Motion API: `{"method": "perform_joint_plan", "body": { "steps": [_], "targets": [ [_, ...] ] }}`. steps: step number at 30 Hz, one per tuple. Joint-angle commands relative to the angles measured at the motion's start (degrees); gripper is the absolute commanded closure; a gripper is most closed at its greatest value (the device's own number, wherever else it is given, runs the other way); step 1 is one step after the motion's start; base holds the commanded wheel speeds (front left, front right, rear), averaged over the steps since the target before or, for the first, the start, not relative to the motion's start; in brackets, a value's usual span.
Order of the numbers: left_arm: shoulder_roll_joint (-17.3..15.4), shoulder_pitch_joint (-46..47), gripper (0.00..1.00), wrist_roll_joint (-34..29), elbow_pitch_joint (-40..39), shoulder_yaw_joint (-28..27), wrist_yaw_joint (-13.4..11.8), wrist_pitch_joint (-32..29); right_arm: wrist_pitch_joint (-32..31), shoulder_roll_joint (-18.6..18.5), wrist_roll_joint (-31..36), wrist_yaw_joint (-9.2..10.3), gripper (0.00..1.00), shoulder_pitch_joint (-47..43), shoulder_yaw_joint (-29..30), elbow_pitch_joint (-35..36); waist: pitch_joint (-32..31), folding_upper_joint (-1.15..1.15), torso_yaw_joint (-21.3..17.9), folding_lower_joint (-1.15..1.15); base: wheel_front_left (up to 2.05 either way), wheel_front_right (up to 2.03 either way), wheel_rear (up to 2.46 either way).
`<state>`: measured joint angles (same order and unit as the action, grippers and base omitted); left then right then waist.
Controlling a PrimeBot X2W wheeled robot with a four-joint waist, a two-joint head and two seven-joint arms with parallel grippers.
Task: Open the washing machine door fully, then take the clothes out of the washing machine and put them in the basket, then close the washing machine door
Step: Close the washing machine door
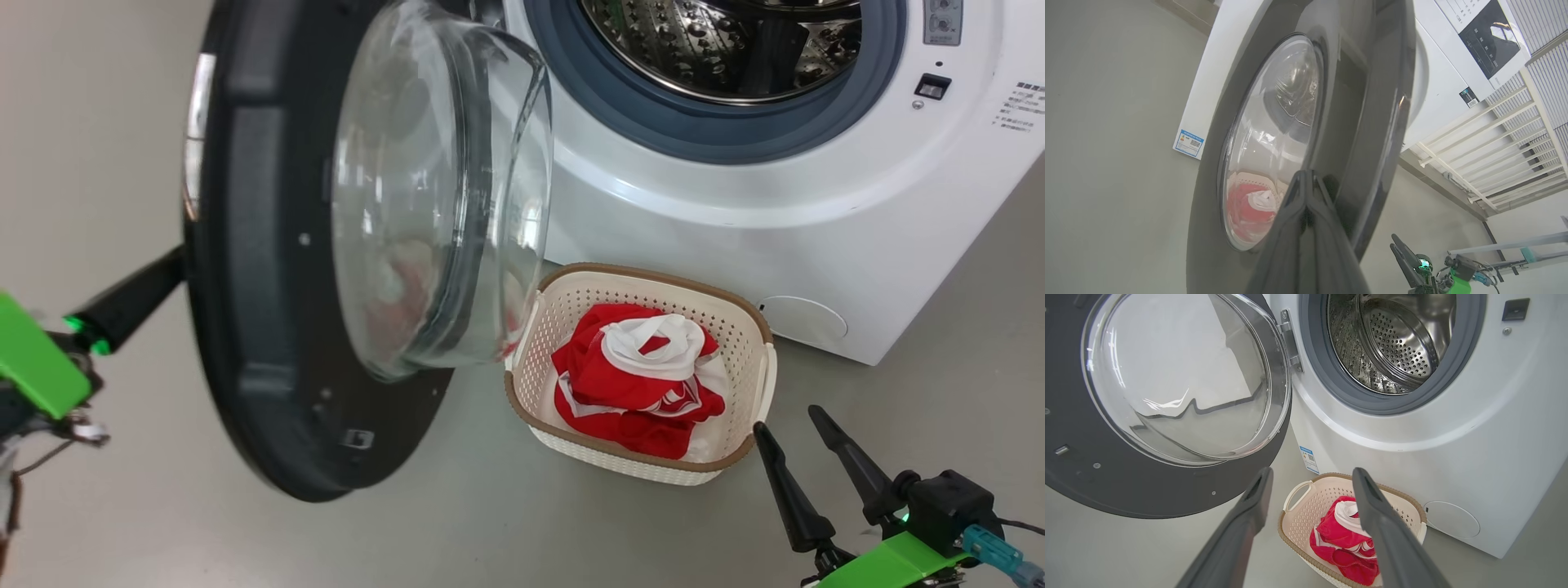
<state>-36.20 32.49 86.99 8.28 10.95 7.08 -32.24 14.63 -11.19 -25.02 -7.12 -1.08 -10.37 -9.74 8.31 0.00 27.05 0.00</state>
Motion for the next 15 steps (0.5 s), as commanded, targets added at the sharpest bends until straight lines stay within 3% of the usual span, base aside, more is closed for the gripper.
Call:
{"method": "perform_joint_plan", "body": {
  "steps": [1, 15],
  "targets": [
    [-2.1, 1.1, 1.00, 0.4, -2.5, -1.8, 0.4, -0.2, 0.4, -0.5, 0.0, -0.36, 0.00, -0.2, -1.0, 1.4, 0.0, 0.00, -0.1, 0.00, 0.00, 0.00, 0.00],
    [2.6, 4.1, 1.00, -0.3, -12.6, 6.4, 0.4, 1.7, 0.4, -0.4, 0.2, -0.36, 0.00, 0.3, -0.2, 1.6, 0.7, 0.00, -1.8, 0.00, 0.00, 0.00, 0.00]
  ]
}}
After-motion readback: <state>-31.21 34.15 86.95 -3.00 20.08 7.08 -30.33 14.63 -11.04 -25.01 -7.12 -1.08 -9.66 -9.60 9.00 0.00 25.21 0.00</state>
